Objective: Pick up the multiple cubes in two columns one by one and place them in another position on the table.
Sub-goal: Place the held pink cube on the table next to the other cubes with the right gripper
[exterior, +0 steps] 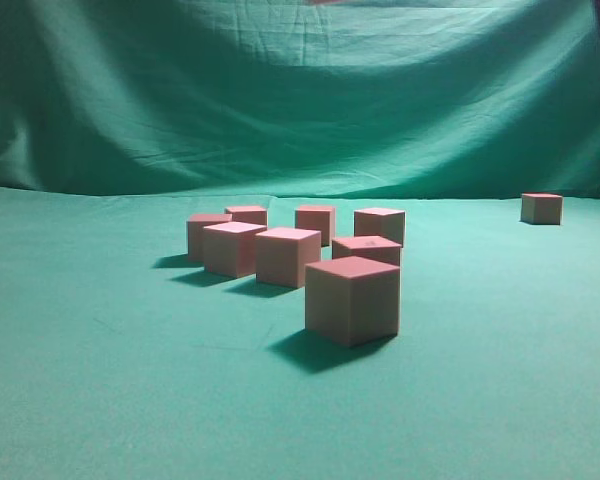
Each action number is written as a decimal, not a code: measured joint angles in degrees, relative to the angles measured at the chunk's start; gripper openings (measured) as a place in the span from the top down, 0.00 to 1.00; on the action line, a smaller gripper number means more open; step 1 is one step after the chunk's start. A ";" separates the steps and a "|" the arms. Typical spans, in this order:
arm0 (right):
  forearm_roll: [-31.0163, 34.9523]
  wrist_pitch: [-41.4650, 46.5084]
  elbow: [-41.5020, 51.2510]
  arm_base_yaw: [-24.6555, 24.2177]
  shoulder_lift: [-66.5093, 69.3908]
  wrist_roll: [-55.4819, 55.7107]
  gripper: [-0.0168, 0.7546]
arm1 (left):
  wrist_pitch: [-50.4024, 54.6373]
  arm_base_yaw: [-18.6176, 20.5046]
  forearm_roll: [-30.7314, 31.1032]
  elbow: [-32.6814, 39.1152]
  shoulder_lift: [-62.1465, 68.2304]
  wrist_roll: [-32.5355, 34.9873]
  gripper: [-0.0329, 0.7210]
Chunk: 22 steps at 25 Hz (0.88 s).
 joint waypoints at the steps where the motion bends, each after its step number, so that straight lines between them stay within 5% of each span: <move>1: 0.56 -0.39 0.54 1.60 0.69 -2.17 0.65 | 0.00 0.00 0.00 0.00 0.00 0.00 0.96; 8: 1.46 -3.02 0.92 8.31 7.93 -15.67 0.65 | 0.00 0.00 0.00 0.00 0.00 0.00 0.96; 22: -0.58 -13.43 0.92 8.60 18.34 -16.39 0.65 | 0.00 0.00 0.00 0.00 0.00 0.00 0.96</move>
